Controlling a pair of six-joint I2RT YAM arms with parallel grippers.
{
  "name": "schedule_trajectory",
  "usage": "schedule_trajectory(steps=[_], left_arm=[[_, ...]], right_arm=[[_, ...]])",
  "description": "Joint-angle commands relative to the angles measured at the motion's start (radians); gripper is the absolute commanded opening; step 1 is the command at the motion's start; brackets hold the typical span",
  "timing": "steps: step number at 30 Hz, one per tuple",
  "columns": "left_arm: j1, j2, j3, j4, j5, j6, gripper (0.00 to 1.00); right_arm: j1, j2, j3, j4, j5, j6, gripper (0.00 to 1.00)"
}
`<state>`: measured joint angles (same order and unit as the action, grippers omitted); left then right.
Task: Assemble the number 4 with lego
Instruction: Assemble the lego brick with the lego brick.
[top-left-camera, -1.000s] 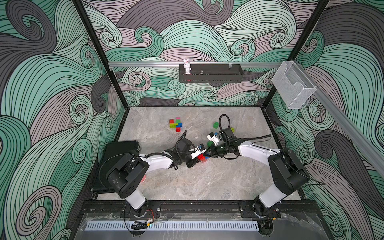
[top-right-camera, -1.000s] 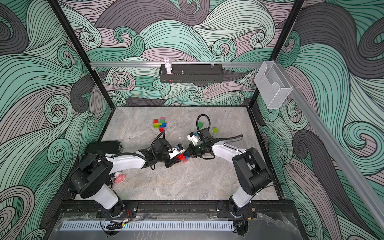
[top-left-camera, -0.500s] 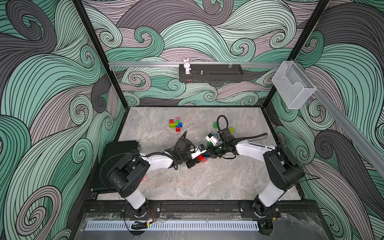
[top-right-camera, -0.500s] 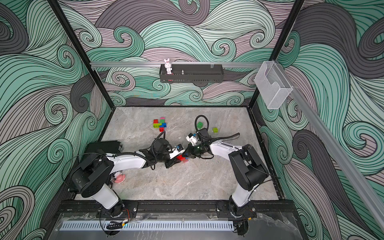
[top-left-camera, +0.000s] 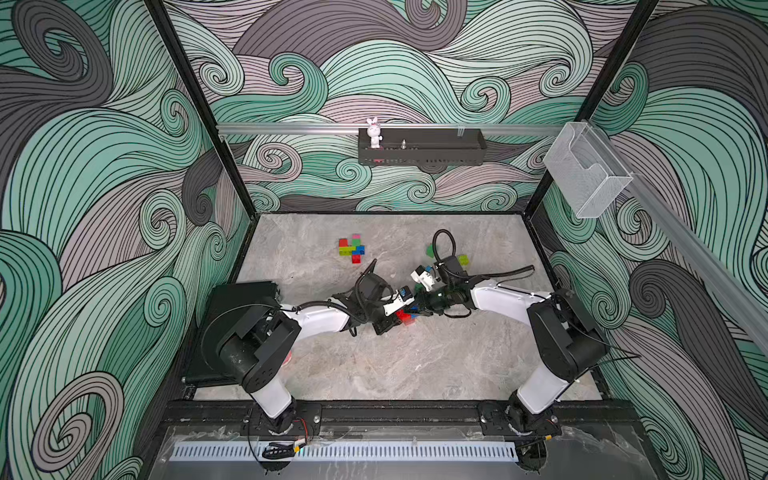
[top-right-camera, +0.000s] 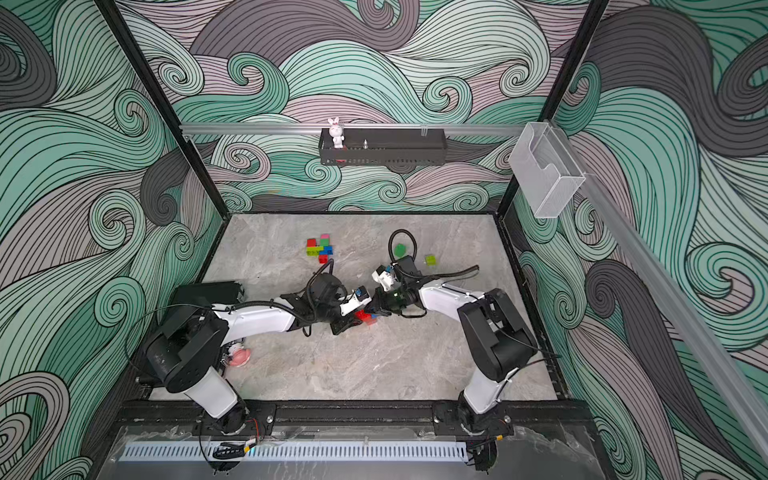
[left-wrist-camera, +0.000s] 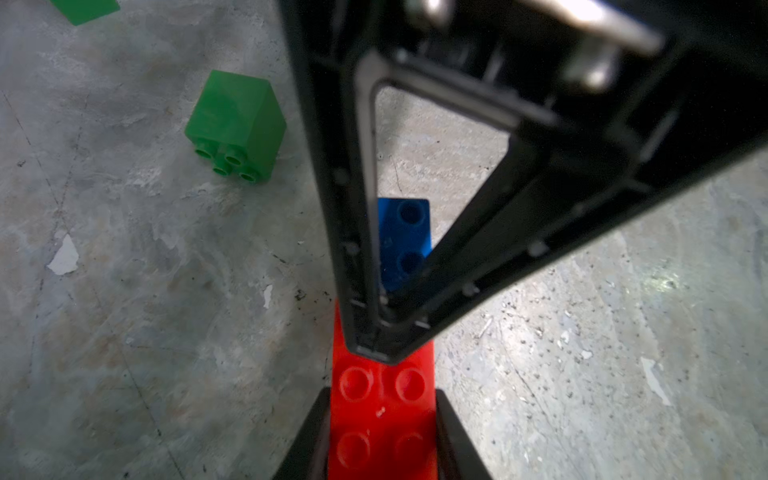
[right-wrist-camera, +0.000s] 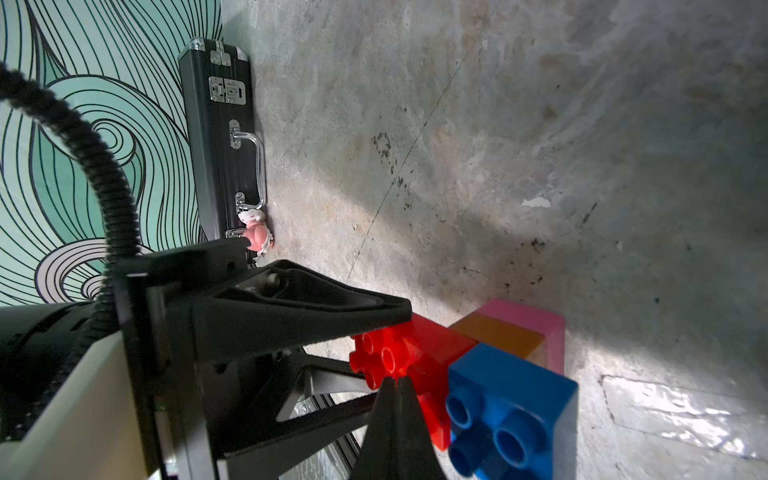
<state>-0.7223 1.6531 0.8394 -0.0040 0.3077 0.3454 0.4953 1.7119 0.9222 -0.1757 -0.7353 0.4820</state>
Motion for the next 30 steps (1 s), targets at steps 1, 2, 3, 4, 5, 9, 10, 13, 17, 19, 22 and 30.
schedule_trajectory(steps=[1,2,3,4,5,9,10,13,17,19,22,30], left_arm=[[-0.006,0.022,0.07,-0.067,0.012,-0.019,0.13],[-0.008,0.03,0.084,-0.091,0.01,-0.022,0.13],[-0.008,0.035,0.094,-0.109,0.009,-0.019,0.13],[-0.008,0.043,0.105,-0.122,0.001,-0.017,0.13],[-0.009,0.048,0.113,-0.136,-0.011,-0.016,0.13],[-0.02,0.061,0.139,-0.186,-0.054,0.004,0.13],[-0.02,0.061,0.141,-0.193,-0.058,0.005,0.13],[-0.022,0.065,0.148,-0.209,-0.063,0.005,0.13],[-0.026,0.073,0.178,-0.259,-0.085,0.011,0.21],[-0.025,0.066,0.182,-0.265,-0.076,0.004,0.28],[-0.026,0.041,0.173,-0.243,-0.056,-0.013,0.45],[-0.028,-0.006,0.106,-0.145,-0.099,-0.001,0.98]], right_arm=[[-0.006,0.09,-0.074,-0.171,0.222,-0.031,0.0],[-0.005,0.095,-0.077,-0.174,0.226,-0.036,0.0],[-0.004,0.097,-0.08,-0.175,0.231,-0.037,0.0],[-0.005,0.099,-0.082,-0.177,0.236,-0.04,0.0],[-0.005,0.1,-0.085,-0.179,0.239,-0.043,0.0],[-0.005,0.104,-0.098,-0.178,0.25,-0.04,0.0],[-0.005,0.103,-0.105,-0.174,0.254,-0.036,0.0],[-0.006,0.111,-0.122,-0.159,0.257,-0.027,0.0],[-0.005,0.121,-0.132,-0.143,0.259,-0.016,0.0],[-0.006,0.12,-0.134,-0.142,0.259,-0.016,0.0],[-0.006,0.107,-0.133,-0.14,0.258,-0.02,0.0],[-0.005,0.072,-0.089,-0.126,0.238,-0.004,0.0]])
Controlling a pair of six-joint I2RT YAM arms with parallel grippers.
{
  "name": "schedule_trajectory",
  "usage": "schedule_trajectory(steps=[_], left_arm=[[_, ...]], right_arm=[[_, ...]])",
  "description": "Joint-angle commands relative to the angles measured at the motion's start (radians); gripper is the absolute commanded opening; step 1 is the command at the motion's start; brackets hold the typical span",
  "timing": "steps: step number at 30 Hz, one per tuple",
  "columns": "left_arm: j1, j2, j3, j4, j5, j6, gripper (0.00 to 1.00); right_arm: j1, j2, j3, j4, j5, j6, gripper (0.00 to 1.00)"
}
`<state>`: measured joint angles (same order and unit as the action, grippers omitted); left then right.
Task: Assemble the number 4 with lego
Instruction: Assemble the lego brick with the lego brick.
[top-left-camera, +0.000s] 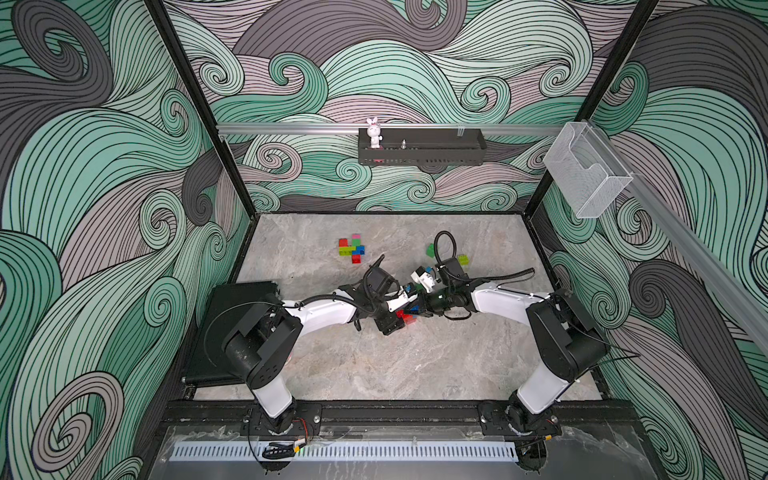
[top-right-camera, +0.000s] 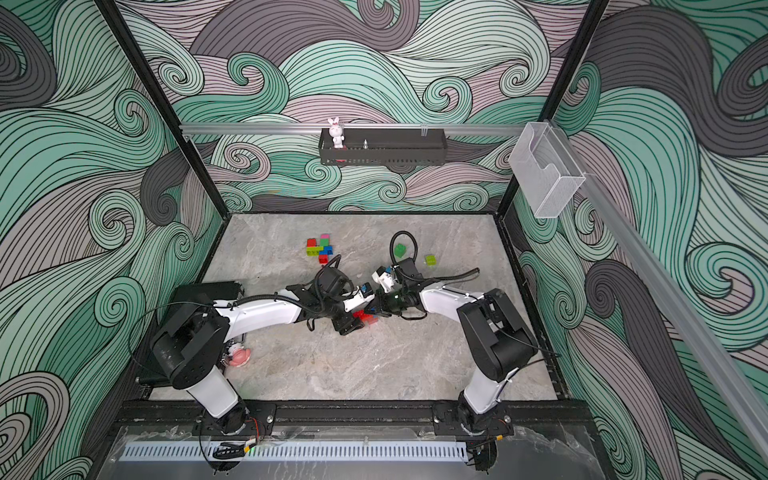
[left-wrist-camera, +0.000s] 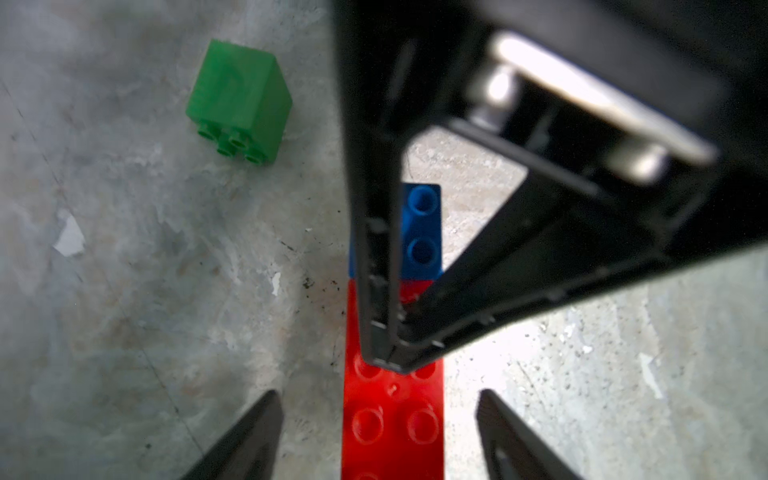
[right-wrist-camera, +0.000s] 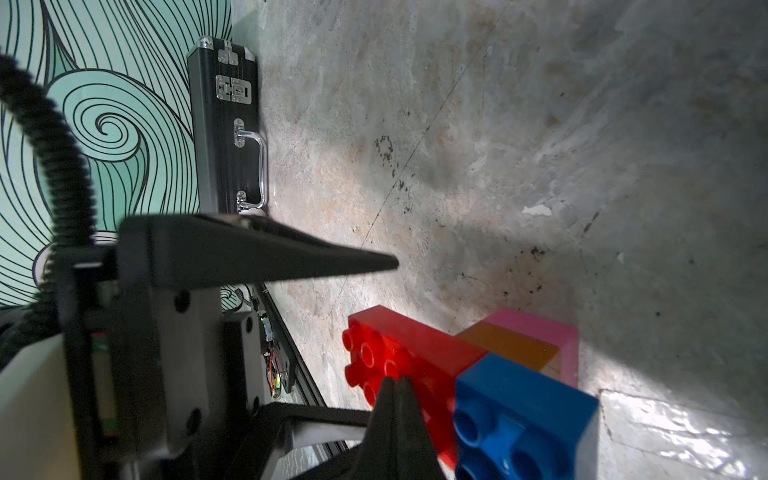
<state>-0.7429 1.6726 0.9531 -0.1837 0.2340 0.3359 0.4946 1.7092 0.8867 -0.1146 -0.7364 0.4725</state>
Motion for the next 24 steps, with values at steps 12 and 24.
schedule_trajectory(steps=[12,24], left_arm=[[-0.006,-0.02,-0.018,0.072,-0.208,-0.01,0.99],[-0.005,-0.048,-0.04,0.105,-0.283,-0.024,0.98]], right_arm=[[0.023,0.049,0.039,-0.16,0.203,0.03,0.05],[0.027,0.012,0.113,-0.172,0.206,0.054,0.18]])
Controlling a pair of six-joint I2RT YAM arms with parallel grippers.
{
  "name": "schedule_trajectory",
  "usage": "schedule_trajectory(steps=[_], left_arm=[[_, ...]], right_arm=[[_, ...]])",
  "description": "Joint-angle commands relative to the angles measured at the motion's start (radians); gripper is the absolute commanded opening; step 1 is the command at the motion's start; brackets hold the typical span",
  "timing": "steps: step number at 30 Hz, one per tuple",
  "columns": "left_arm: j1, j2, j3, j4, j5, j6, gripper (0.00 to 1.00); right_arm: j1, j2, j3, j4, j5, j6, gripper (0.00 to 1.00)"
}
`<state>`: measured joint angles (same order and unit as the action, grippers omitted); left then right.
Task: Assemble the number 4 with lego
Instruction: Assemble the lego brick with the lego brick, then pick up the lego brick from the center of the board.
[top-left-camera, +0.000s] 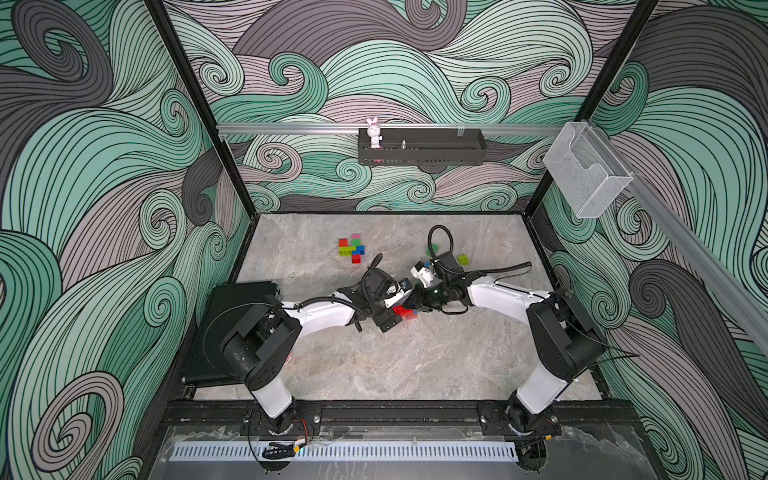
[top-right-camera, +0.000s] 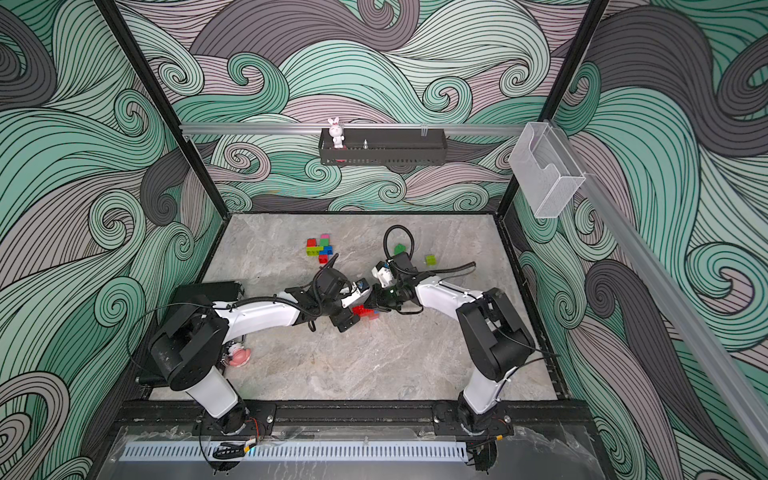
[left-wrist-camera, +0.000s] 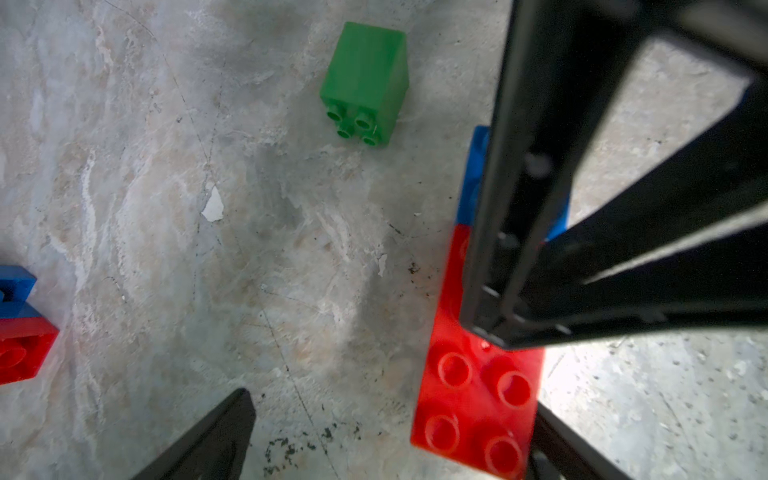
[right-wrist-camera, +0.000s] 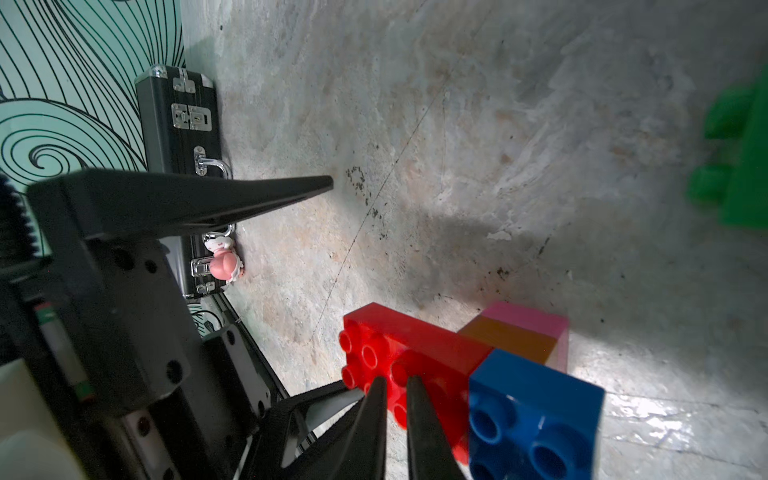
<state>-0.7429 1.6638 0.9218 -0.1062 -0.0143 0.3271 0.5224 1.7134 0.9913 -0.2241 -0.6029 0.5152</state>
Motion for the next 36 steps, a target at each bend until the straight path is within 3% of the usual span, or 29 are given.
schedule_trajectory(steps=[1,8,17,21,26,29,33,36], left_arm=[[-0.006,-0.043,-0.011,0.034,-0.036,-0.018,0.99],[-0.006,-0.087,-0.022,0.04,-0.046,-0.05,0.99],[-0.002,-0.262,-0.118,0.119,-0.114,-0.112,0.99],[0.001,-0.331,-0.139,0.141,-0.209,-0.164,0.98],[0.008,-0.39,-0.115,0.106,-0.409,-0.265,0.99],[0.017,-0.412,-0.075,0.029,-0.502,-0.349,0.99],[0.028,-0.456,-0.072,-0.011,-0.538,-0.422,0.99],[0.04,-0.49,-0.088,-0.03,-0.546,-0.453,0.99]], right_arm=[[-0.001,0.006,0.014,-0.063,0.069,0.013,0.2],[-0.001,-0.017,0.066,-0.091,0.051,0.008,0.33],[-0.036,-0.079,0.159,-0.218,0.108,-0.064,0.47],[-0.067,-0.103,0.17,-0.245,0.165,-0.102,0.52],[-0.158,-0.105,0.207,-0.29,0.324,-0.169,0.62],[-0.196,-0.022,0.287,-0.341,0.415,-0.312,0.67],[-0.22,0.193,0.529,-0.496,0.476,-0.485,0.73],[-0.241,0.314,0.653,-0.491,0.43,-0.539,0.93]])
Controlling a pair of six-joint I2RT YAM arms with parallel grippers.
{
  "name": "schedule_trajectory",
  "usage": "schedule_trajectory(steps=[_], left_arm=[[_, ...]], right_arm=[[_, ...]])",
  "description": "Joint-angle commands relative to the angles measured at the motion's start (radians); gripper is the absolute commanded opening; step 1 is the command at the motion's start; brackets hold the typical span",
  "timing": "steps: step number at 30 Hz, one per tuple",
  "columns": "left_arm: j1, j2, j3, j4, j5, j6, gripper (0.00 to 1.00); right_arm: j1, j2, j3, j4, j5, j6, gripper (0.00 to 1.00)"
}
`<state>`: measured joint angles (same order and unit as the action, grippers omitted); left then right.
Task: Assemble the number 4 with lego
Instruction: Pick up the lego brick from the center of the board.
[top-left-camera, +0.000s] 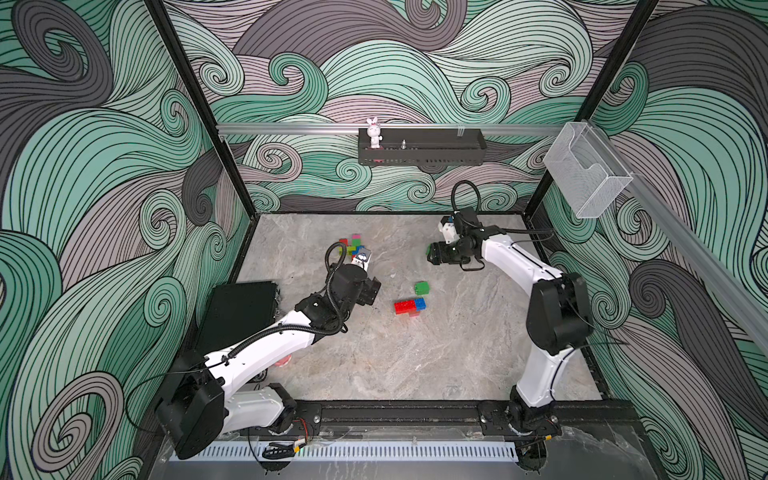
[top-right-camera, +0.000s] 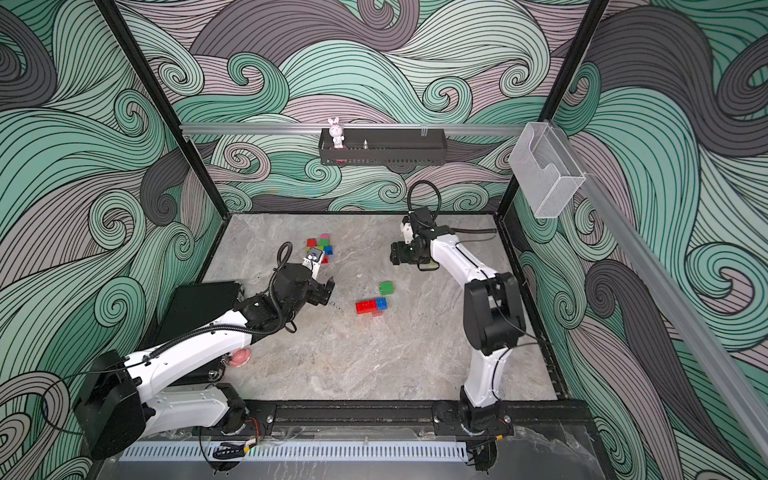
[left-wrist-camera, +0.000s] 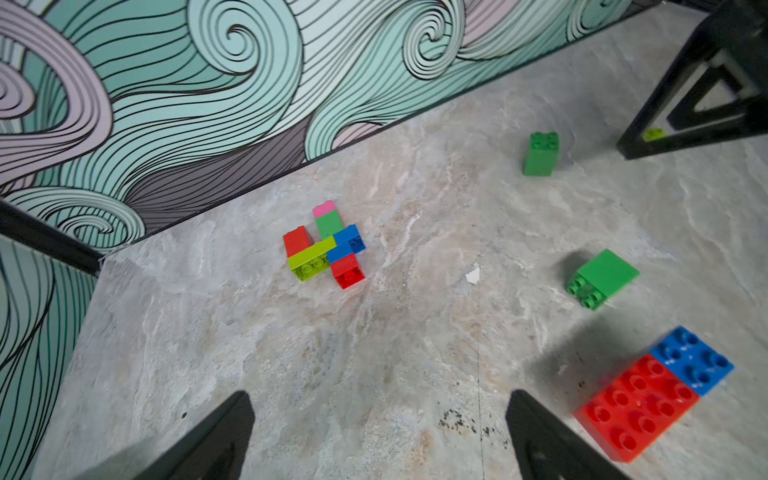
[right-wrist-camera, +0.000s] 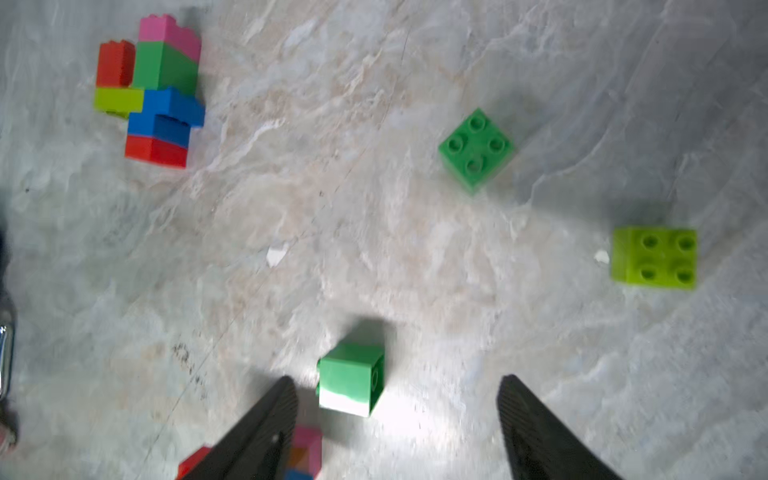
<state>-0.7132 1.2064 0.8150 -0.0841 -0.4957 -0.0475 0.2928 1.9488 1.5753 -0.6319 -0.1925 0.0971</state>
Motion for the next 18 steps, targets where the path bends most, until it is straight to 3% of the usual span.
schedule_trajectory(steps=[1,6,15,18], left_arm=[[0.012,-0.041,0.014,-0.063,-0.075,-0.089,0.99],[0.016,-0.076,-0.014,-0.123,-0.106,-0.112,0.99],[0.019,-0.089,-0.053,-0.131,-0.117,-0.101,0.99],[0.018,-0.078,-0.038,-0.148,-0.126,-0.088,0.99]], right_arm=[[-0.017,0.123,0.119,-0.087,0.025,-0.13,0.99],[-0.019,0.303,0.365,-0.141,0.078,-0.208,0.99],[-0.02,0.574,0.744,-0.32,0.03,-0.301,0.97],[-0.021,0.59,0.774,-0.358,-0.005,-0.303,0.92]])
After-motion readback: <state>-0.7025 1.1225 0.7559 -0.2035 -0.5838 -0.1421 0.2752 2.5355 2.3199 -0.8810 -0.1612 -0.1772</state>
